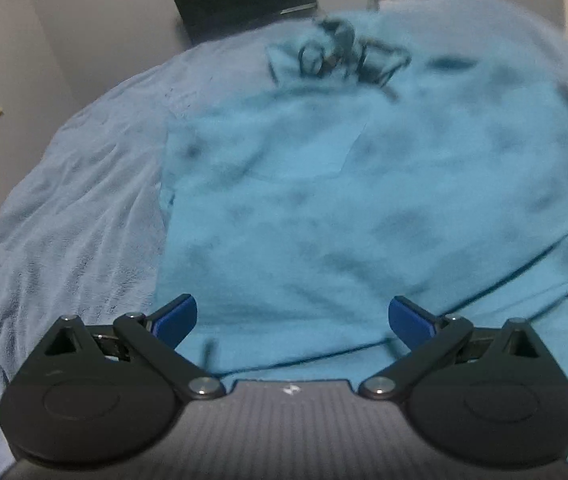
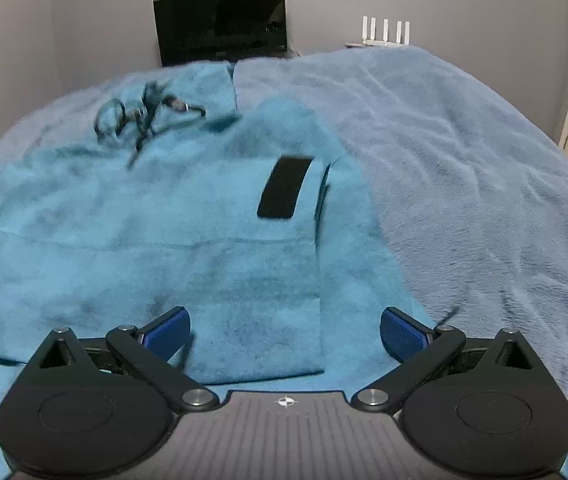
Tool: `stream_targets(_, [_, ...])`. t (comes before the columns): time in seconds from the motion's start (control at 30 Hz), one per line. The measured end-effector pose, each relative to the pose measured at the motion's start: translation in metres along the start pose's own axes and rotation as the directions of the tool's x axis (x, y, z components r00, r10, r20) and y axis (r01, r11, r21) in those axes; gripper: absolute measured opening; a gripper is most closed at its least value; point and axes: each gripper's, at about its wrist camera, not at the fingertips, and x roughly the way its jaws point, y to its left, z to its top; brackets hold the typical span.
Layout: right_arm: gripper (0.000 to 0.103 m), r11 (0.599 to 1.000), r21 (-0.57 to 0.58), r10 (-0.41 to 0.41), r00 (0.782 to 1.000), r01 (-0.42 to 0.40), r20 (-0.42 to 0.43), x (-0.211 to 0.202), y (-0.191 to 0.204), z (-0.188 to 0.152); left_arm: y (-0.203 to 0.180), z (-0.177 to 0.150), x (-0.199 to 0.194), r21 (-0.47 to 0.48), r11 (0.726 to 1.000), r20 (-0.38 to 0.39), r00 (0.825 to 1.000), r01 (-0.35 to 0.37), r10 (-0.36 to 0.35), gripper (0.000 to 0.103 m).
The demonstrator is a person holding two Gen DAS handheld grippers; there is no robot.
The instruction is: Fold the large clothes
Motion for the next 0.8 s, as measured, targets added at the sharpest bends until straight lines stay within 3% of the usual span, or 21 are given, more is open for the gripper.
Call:
stream_targets(0.1, [0.103,0.998,0.016,0.067,0.997,-0.067,0.024,-0.036,-0.008,0.009,0.01,0.005,-0.052,-0.022,0.997,0.071,0.995,0.075,-0.073,0.103])
stream_targets(0.23, [0.103,0.99,-0.033,0.137,0.984,-0.134,0.112,-0.1,-0.014,0.027,0.022,0.001,-0.12,-0.031,0.999,0.193,0.981,0.036,-0.03,0.103])
stream_targets(0.3, [0.103,0.986,-0.053,0.166,0.973,-0.159,0.16,-0.131,-0.019,0.032,0.037,-0.006,-0.148,-0.103,0.995,0.304,0.952,0.012,0.02,0.103])
stream_targets(0.37, [0.103,0.98,-0.069,0.195,0.963,-0.185,0.186,-0.159,-0.028,0.037,0.056,-0.012,-0.183,-0.202,0.979,0.431,0.901,0.035,0.056,0.103])
stream_targets(0.4, [0.103,0.978,-0.075,0.206,0.959,-0.195,0.194,-0.172,-0.032,0.037,0.067,-0.011,-0.198,-0.243,0.968,0.466,0.882,0.058,0.065,0.103])
stream_targets(0.5, [0.103,0.974,-0.083,0.225,0.951,-0.212,0.214,-0.206,-0.048,0.037,0.1,-0.006,-0.242,-0.372,0.917,0.525,0.848,0.146,0.078,0.103])
stream_targets(0.53, [0.103,0.974,-0.089,0.224,0.951,-0.21,0.212,-0.215,-0.054,0.035,0.106,-0.004,-0.25,-0.381,0.909,0.518,0.854,0.168,0.059,0.103])
stream_targets(0.6, [0.103,0.976,-0.106,0.208,0.959,-0.191,0.192,-0.232,-0.063,0.03,0.112,0.0,-0.26,-0.353,0.915,0.441,0.897,0.195,-0.022,0.103])
stream_targets(0.73, [0.103,0.973,-0.149,0.195,0.976,-0.179,0.099,-0.26,-0.085,0.01,0.093,-0.021,-0.263,-0.24,0.962,0.259,0.964,0.13,-0.065,0.103])
stream_targets(0.8, [0.103,0.971,-0.161,0.185,0.982,-0.176,0.041,-0.27,-0.096,-0.004,0.081,-0.04,-0.259,-0.221,0.969,0.176,0.982,0.106,-0.067,0.103])
